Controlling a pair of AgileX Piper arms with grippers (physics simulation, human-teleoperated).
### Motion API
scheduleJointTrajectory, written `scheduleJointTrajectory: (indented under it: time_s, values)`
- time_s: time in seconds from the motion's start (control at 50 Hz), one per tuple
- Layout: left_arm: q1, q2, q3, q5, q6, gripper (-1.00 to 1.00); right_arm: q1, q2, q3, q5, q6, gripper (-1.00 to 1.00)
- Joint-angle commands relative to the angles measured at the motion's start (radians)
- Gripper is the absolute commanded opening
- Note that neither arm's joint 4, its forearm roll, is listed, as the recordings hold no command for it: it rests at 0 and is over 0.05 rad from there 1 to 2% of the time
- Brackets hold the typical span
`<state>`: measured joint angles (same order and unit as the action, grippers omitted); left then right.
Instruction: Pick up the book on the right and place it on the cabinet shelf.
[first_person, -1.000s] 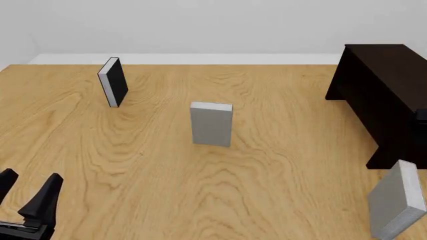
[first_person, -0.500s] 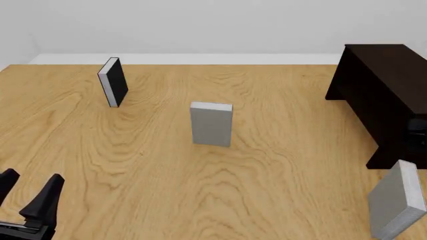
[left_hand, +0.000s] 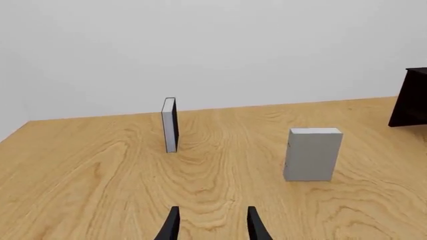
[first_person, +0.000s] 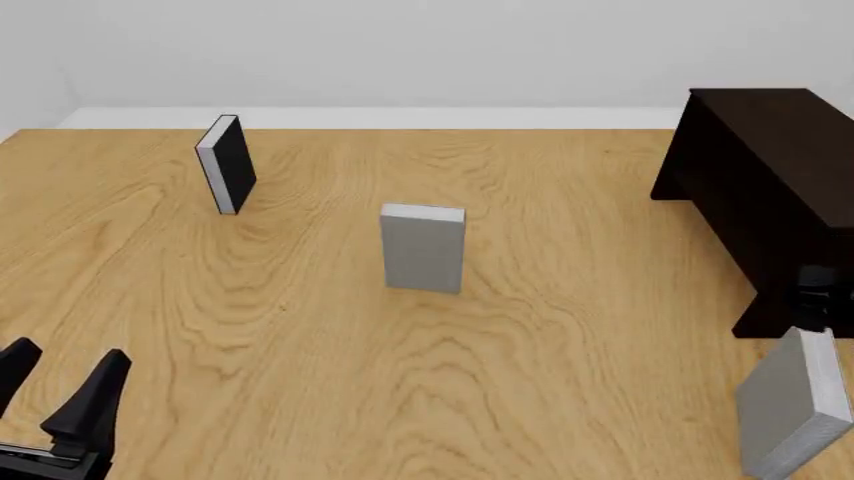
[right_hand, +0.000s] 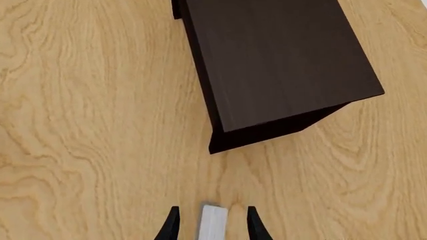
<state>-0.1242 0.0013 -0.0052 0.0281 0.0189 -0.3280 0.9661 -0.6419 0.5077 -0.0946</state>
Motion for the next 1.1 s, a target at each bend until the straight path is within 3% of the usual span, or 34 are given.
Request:
scheduleJointTrajectory:
  time_s: [0.02,0.5,1.1]
  values:
    - [-0.003,0.000,0.002,0.000,0.001,1.00,-0.002,0.013,0.041,-0.038,0.002,1.00]
    - [-0.004,0.000,0.003,0.004,0.013,1.00,0.007,0.064,0.127,-0.134,0.009,1.00]
    - [-0.006,0.000,0.004,0.007,0.012,1.00,-0.005,0.078,0.177,-0.186,0.011,1.00]
